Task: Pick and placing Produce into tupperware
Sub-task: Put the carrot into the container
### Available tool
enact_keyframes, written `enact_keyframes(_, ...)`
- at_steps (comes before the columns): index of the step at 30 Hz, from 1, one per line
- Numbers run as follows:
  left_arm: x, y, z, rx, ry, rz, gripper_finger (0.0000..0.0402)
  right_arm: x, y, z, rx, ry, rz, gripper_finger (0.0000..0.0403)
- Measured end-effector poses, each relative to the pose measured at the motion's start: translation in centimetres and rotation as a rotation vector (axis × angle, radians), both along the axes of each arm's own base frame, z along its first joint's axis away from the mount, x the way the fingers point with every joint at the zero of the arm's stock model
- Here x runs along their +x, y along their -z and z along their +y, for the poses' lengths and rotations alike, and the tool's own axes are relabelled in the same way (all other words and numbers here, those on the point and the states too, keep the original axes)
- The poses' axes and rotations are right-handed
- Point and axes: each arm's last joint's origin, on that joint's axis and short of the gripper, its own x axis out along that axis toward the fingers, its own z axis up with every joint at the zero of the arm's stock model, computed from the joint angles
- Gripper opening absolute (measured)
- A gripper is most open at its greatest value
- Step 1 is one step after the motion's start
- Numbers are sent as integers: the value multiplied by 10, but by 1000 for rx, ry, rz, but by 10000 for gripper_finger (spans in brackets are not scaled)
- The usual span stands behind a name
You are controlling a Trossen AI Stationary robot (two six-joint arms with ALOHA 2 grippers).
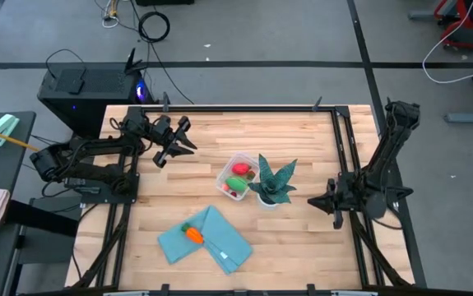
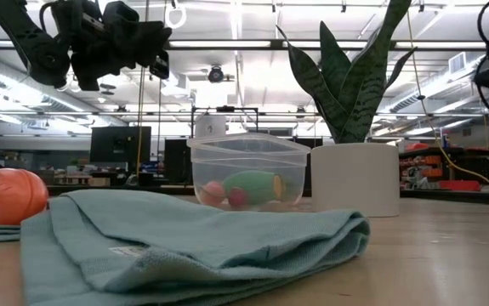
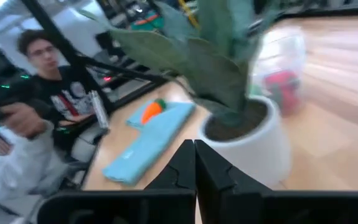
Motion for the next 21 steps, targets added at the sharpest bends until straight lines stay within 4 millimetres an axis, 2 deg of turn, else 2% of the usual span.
enact_keyframes(8,0,0,0,1,-15,-5,83,15,-12,-5,-109,-76,-21,0)
enact_keyframes(21,0,0,1,3,-23,-9,84,50,-9,-42,-106,-146,54,0)
